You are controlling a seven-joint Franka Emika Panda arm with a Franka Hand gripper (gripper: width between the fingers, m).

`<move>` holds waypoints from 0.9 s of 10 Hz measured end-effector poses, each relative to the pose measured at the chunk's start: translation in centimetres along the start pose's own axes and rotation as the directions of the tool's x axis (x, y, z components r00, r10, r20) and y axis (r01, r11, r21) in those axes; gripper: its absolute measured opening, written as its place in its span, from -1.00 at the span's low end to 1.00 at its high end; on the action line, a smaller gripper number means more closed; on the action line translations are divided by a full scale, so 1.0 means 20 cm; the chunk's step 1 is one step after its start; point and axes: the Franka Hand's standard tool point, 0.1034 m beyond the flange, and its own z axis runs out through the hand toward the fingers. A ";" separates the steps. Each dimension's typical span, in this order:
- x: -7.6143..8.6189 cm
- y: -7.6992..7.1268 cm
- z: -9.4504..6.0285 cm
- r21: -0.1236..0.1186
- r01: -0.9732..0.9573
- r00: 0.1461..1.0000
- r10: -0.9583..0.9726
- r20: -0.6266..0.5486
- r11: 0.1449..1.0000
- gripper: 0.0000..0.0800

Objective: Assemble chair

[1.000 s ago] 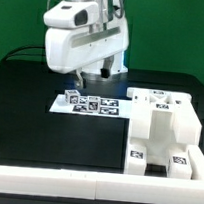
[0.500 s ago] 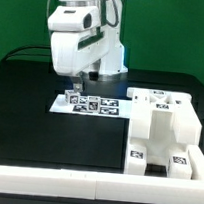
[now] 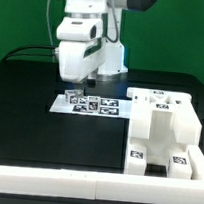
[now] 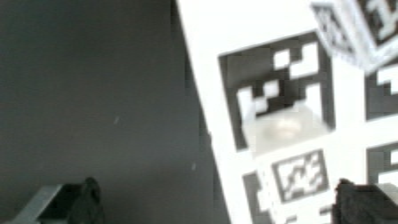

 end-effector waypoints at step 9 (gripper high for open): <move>0.08 -0.06 0.09 0.018 -0.081 0.997 0.081 0.015 0.997 0.62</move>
Offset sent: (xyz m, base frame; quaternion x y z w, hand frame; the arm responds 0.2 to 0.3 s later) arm -0.0082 0.0294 -0.0015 -0.0100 -0.0087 0.0394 0.9991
